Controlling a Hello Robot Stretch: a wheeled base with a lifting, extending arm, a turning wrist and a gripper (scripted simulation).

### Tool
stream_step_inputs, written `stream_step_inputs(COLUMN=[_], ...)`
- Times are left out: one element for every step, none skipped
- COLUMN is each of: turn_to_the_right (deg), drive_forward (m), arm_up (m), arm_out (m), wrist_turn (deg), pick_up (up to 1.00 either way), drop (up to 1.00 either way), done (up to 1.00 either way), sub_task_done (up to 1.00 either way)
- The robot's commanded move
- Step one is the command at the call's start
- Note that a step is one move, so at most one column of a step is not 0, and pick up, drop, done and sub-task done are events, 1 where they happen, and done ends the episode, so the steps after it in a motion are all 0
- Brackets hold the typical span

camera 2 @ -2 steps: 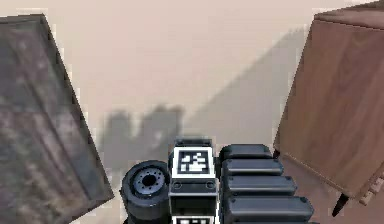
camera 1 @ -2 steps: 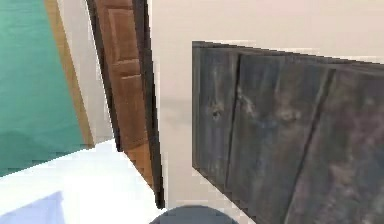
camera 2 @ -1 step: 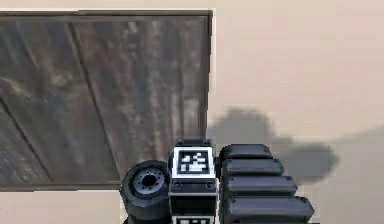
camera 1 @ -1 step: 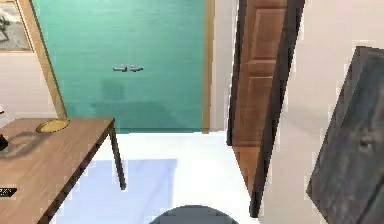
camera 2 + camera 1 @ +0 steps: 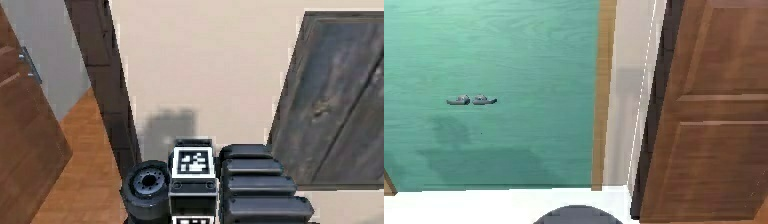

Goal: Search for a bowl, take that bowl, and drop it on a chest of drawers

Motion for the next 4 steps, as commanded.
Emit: stream_step_inputs(turn_to_the_right=[-9.0, 0.0, 45.0, 0.0], drive_forward=[0.0, 0.2, 0.0, 0.4], arm_up=[0.0, 0.0, 0.0, 0.0], arm_out=[0.0, 0.0, 0.0, 0.0], wrist_turn=[0.0, 0.0, 0.0, 0.0], pick_up=[0.0, 0.0, 0.0, 0.0], drop=[0.0, 0.0, 0.0, 0.0], done=[0.0, 0.0, 0.0, 0.0], sub_task_done=[0.0, 0.0, 0.0, 0.0])
